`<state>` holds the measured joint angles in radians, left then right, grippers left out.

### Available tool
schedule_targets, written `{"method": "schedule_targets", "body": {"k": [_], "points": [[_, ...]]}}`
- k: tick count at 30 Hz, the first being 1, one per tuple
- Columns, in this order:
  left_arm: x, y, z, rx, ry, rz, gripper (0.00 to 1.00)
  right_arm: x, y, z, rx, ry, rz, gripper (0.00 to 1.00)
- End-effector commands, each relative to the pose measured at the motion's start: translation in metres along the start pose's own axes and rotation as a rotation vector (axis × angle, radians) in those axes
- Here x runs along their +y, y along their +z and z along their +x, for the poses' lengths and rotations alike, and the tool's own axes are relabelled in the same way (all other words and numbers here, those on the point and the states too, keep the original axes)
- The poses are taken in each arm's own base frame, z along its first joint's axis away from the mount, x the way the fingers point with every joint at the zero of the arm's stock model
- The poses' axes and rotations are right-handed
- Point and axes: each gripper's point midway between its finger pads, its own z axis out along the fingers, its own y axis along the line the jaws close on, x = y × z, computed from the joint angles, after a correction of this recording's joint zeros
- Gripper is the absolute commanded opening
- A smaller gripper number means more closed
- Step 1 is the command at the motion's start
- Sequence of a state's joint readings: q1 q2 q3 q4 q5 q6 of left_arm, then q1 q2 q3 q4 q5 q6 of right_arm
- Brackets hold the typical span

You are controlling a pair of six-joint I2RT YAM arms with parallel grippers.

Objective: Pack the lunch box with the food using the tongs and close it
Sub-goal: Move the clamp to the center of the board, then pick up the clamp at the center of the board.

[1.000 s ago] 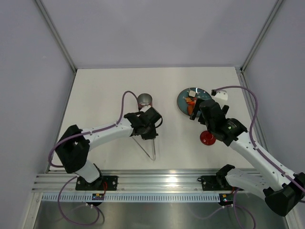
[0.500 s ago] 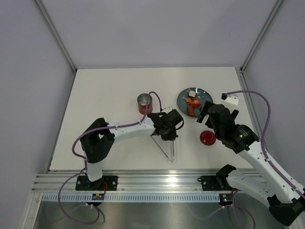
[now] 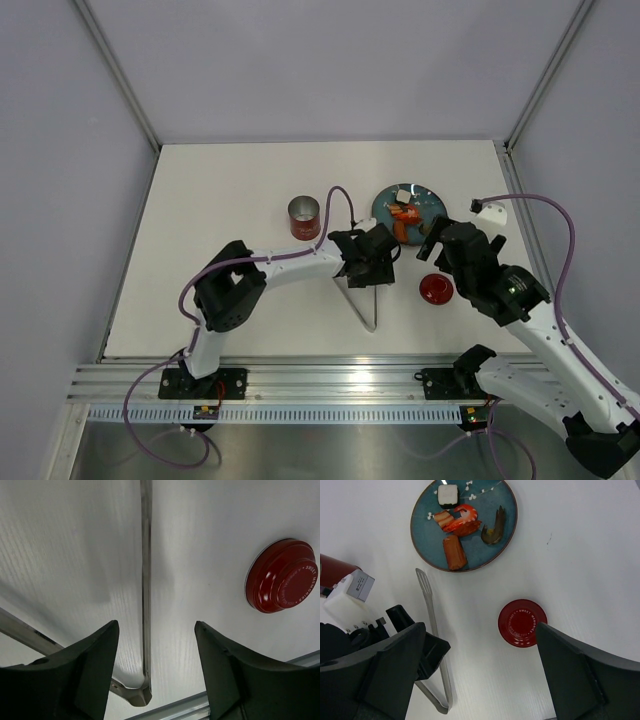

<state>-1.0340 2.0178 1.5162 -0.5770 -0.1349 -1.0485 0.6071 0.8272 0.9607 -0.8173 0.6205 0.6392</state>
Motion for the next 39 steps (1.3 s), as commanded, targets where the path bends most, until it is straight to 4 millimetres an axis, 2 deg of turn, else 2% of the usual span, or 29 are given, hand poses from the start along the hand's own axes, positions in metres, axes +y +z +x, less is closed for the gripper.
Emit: {"method": "schedule_targets", "body": {"k": [1, 3, 4, 6, 7, 8, 10, 11, 12, 13, 15, 16, 17, 19, 20, 21, 22, 23, 24, 26, 28, 31, 32, 34, 39], "points": [[-0.025, -0.020, -0.021, -0.064, 0.002, 0.101, 0.67, -0.006, -0.008, -0.012, -0.045, 0.044, 0.016, 0.99], [-0.025, -0.028, -0.024, -0.077, 0.024, 0.109, 0.67, -0.006, -0.008, -0.010, -0.040, 0.036, 0.012, 1.00], [-0.030, -0.045, -0.031, -0.101, 0.040, 0.140, 0.67, -0.004, -0.008, -0.010, -0.035, 0.031, 0.004, 0.99], [-0.023, -0.060, -0.034, -0.130, 0.064, 0.141, 0.66, -0.003, -0.006, -0.006, -0.021, 0.020, 0.006, 0.99], [-0.016, -0.068, -0.043, -0.172, 0.075, 0.131, 0.66, -0.003, -0.005, -0.004, -0.014, 0.013, 0.004, 0.99], [-0.006, -0.086, -0.048, -0.201, 0.071, 0.146, 0.66, -0.002, -0.003, -0.001, -0.003, 0.005, 0.002, 0.99], [0.012, -0.102, -0.065, -0.246, 0.053, 0.149, 0.65, 0.007, -0.001, 0.002, 0.009, -0.015, -0.039, 0.99], [0.016, -0.126, -0.075, -0.292, 0.038, 0.184, 0.65, 0.014, 0.003, 0.006, 0.026, -0.039, -0.067, 1.00], [0.029, -0.128, -0.076, -0.300, 0.038, 0.169, 0.65, 0.018, 0.007, 0.013, 0.045, -0.060, -0.083, 0.99], [0.043, -0.135, -0.087, -0.321, 0.029, 0.156, 0.65, 0.030, 0.010, 0.016, 0.058, -0.075, -0.136, 0.99], [0.062, -0.153, -0.094, -0.337, 0.011, 0.170, 0.66, 0.039, 0.020, 0.033, 0.107, -0.112, -0.164, 1.00], [0.080, -0.157, -0.105, -0.349, -0.007, 0.147, 0.66, 0.052, 0.022, 0.037, 0.116, -0.108, -0.208, 0.99], [0.091, -0.160, -0.109, -0.354, -0.023, 0.135, 0.66, 0.055, 0.030, 0.049, 0.146, -0.132, -0.204, 0.99], [0.120, -0.172, -0.117, -0.377, -0.048, 0.105, 0.67, 0.069, 0.032, 0.057, 0.129, -0.161, -0.209, 0.99], [0.128, -0.176, -0.119, -0.385, -0.052, 0.094, 0.67, 0.073, 0.038, 0.069, 0.134, -0.190, -0.198, 1.00], [0.141, -0.188, -0.123, -0.418, -0.050, 0.075, 0.67, 0.085, 0.039, 0.071, 0.109, -0.183, -0.222, 0.99], [0.149, -0.190, -0.121, -0.424, -0.048, 0.056, 0.67, 0.093, 0.038, 0.075, 0.100, -0.194, -0.240, 0.99], [0.154, -0.194, -0.121, -0.437, -0.049, 0.046, 0.68, 0.101, 0.039, 0.092, 0.121, -0.229, -0.265, 0.99], [0.160, -0.198, -0.122, -0.450, -0.052, 0.031, 0.68, 0.108, 0.040, 0.096, 0.123, -0.229, -0.282, 0.99], [0.168, -0.208, -0.122, -0.470, -0.052, 0.017, 0.69, 0.113, 0.044, 0.113, 0.160, -0.269, -0.273, 1.00], [0.175, -0.215, -0.121, -0.488, -0.045, -0.008, 0.75, 0.118, 0.045, 0.130, 0.233, -0.267, -0.288, 0.99], [0.183, -0.219, -0.119, -0.497, -0.038, -0.029, 0.80, 0.128, 0.045, 0.159, 0.346, -0.329, -0.342, 0.99], [0.185, -0.217, -0.118, -0.495, -0.036, -0.033, 0.81, 0.124, 0.049, 0.172, 0.371, -0.359, -0.326, 0.99], [0.188, -0.217, -0.115, -0.490, -0.032, -0.040, 0.81, 0.119, 0.052, 0.185, 0.393, -0.394, -0.323, 1.00], [0.192, -0.212, -0.111, -0.479, -0.031, -0.050, 0.81, 0.120, 0.049, 0.197, 0.412, -0.413, -0.387, 0.99]]}}
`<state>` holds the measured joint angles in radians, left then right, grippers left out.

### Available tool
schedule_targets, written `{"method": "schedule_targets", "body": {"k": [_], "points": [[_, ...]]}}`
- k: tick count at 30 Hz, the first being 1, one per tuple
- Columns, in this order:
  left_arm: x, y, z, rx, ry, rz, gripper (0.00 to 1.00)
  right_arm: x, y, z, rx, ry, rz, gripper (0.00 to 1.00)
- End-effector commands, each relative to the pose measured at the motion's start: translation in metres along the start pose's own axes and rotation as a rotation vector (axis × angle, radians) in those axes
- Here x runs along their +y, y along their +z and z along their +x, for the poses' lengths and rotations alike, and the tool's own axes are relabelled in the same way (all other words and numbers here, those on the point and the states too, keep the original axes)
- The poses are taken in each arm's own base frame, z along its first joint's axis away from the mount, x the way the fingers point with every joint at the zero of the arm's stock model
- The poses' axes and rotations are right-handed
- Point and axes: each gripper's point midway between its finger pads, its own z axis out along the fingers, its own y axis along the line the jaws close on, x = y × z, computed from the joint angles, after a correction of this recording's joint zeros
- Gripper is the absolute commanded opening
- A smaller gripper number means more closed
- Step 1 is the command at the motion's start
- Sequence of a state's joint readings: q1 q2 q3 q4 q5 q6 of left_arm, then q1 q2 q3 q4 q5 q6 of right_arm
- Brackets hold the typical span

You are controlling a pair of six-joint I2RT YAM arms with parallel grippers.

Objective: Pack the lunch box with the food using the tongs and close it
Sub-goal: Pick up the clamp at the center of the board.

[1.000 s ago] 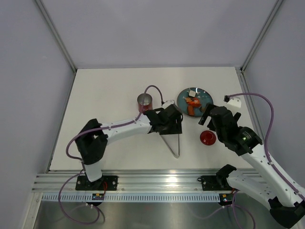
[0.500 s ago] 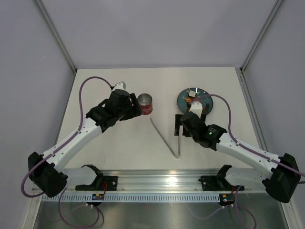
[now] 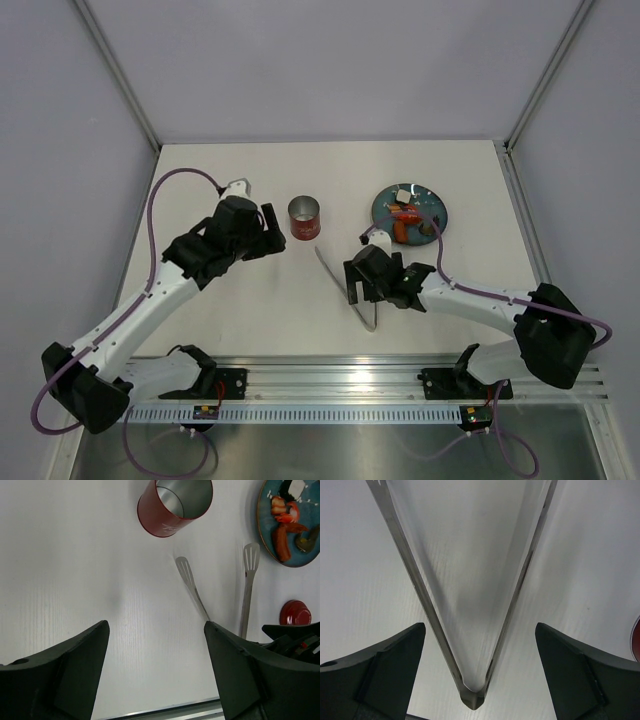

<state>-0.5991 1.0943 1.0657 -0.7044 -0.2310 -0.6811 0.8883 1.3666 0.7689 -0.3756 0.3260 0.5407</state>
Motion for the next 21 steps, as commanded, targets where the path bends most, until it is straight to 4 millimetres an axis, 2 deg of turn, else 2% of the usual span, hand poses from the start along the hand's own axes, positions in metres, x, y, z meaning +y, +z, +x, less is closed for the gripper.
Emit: {"method": "schedule_targets", "body": {"k": [1, 7, 21], "points": [[0.007, 0.000, -0.003, -0.029, 0.015, -0.017, 0.81, 0.017, -0.002, -0.002, -0.022, -0.026, -0.095, 1.00], [0.007, 0.003, 0.001, -0.022, 0.011, -0.010, 0.81, 0.021, 0.004, 0.007, -0.009, -0.069, -0.119, 0.99], [0.009, 0.005, 0.007, -0.015, 0.001, -0.002, 0.82, 0.027, 0.027, 0.011, 0.007, -0.149, -0.062, 1.00]]}}
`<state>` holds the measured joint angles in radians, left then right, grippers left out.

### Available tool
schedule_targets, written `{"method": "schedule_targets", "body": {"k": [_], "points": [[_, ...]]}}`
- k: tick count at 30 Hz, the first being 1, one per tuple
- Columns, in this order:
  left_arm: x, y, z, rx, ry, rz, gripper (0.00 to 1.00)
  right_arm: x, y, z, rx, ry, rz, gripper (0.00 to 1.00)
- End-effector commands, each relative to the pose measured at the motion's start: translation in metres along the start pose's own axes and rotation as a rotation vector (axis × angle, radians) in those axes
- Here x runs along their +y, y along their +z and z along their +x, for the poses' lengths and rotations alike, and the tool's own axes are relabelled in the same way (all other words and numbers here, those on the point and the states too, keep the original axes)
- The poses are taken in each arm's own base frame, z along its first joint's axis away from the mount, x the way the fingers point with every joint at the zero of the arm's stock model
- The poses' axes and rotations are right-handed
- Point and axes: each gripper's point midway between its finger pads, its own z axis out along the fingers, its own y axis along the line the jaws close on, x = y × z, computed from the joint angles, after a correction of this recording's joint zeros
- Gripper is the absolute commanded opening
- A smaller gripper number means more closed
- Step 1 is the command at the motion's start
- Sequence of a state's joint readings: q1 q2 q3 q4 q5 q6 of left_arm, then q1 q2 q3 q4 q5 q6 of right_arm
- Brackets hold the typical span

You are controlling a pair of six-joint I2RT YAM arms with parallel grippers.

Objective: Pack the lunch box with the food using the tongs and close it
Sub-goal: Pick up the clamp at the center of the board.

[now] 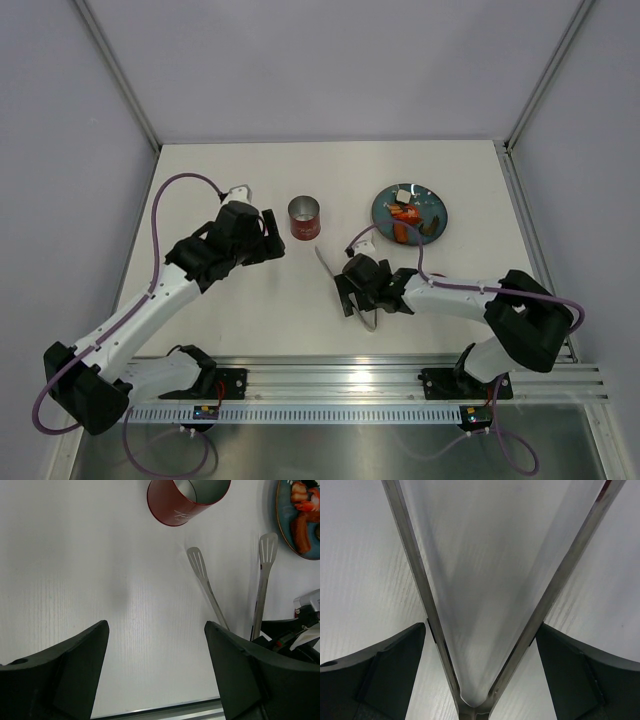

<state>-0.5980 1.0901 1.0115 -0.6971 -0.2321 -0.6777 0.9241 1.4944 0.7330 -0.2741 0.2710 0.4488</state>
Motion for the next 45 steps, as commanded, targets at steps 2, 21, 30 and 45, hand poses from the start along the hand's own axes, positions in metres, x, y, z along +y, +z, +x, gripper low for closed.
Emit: {"method": "schedule_targets", "body": {"k": [2, 21, 30, 45], "points": [[-0.003, -0.003, -0.008, -0.043, -0.011, 0.027, 0.82, 0.013, 0.002, -0.027, -0.077, -0.009, -0.006, 0.99], [0.000, -0.001, -0.002, -0.030, -0.017, 0.025, 0.82, 0.017, 0.025, -0.028, -0.094, -0.025, 0.072, 0.99], [0.002, 0.000, 0.000, -0.029, -0.013, 0.020, 0.82, 0.018, 0.029, -0.020, -0.074, -0.011, 0.069, 1.00], [0.003, -0.014, -0.017, -0.084, 0.000, 0.006, 0.83, 0.031, -0.007, -0.028, -0.091, -0.018, 0.005, 0.29]]}}
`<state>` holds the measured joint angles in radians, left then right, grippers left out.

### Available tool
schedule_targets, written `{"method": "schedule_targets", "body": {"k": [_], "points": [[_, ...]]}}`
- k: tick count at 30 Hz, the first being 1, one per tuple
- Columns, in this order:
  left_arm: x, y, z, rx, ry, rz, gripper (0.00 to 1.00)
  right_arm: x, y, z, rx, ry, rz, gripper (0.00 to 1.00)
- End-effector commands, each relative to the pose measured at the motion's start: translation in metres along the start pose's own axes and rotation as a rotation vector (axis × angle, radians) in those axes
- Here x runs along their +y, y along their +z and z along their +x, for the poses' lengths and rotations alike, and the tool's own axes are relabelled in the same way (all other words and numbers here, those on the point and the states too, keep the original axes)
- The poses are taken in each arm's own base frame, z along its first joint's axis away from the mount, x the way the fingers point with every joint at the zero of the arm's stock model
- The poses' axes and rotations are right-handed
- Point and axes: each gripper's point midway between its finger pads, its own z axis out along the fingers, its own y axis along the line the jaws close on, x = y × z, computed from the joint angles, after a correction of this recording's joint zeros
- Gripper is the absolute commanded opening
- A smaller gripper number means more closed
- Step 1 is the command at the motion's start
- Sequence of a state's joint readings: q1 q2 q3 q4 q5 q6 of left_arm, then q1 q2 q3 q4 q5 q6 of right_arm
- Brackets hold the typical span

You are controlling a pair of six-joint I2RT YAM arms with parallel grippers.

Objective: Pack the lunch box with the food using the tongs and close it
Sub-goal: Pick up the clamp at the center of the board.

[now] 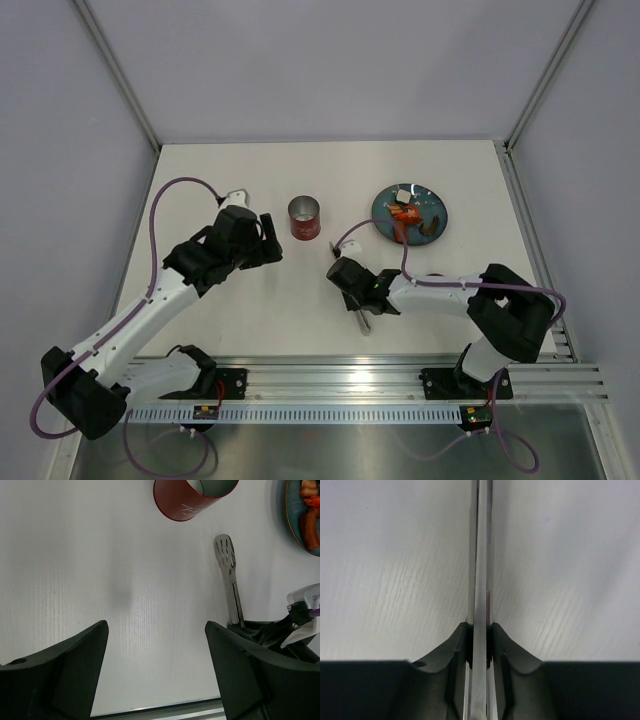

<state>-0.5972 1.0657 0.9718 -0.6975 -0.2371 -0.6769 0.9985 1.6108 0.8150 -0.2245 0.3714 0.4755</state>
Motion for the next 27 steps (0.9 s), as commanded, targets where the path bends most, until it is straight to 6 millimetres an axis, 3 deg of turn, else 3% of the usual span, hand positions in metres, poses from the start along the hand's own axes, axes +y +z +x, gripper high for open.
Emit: {"method": "schedule_targets", "body": {"k": [1, 5, 7, 8, 10, 11, 15, 20, 23, 27], "points": [[-0.003, -0.016, -0.027, -0.097, 0.000, 0.012, 0.83, 0.005, -0.025, -0.013, -0.026, 0.014, -0.035, 0.26], [-0.004, -0.022, -0.033, -0.115, 0.002, 0.012, 0.83, 0.005, -0.053, -0.030, -0.053, 0.024, -0.068, 0.12], [-0.004, -0.022, -0.035, -0.119, 0.006, 0.011, 0.83, -0.002, -0.064, -0.029, -0.022, 0.013, -0.046, 0.11], [-0.004, -0.024, -0.037, -0.126, 0.006, 0.012, 0.83, 0.002, -0.074, -0.041, -0.039, 0.019, -0.059, 0.11], [-0.004, -0.024, -0.039, -0.129, 0.012, 0.007, 0.83, -0.004, -0.085, -0.040, -0.004, 0.004, -0.042, 0.12], [-0.004, -0.024, -0.040, -0.131, 0.014, 0.004, 0.83, -0.001, -0.094, -0.052, -0.016, 0.010, -0.055, 0.12], [-0.003, -0.026, -0.043, -0.141, 0.022, -0.002, 0.83, -0.019, -0.114, -0.067, 0.015, 0.067, -0.047, 0.13], [0.000, -0.026, -0.042, -0.138, 0.030, -0.010, 0.83, -0.061, -0.141, -0.091, 0.024, 0.193, -0.054, 0.17], [0.001, -0.025, -0.041, -0.134, 0.029, -0.010, 0.83, -0.082, -0.151, -0.096, 0.049, 0.221, -0.024, 0.20], [0.003, -0.024, -0.039, -0.120, 0.037, -0.024, 0.84, -0.094, -0.156, -0.091, 0.117, 0.228, 0.012, 0.20]]}}
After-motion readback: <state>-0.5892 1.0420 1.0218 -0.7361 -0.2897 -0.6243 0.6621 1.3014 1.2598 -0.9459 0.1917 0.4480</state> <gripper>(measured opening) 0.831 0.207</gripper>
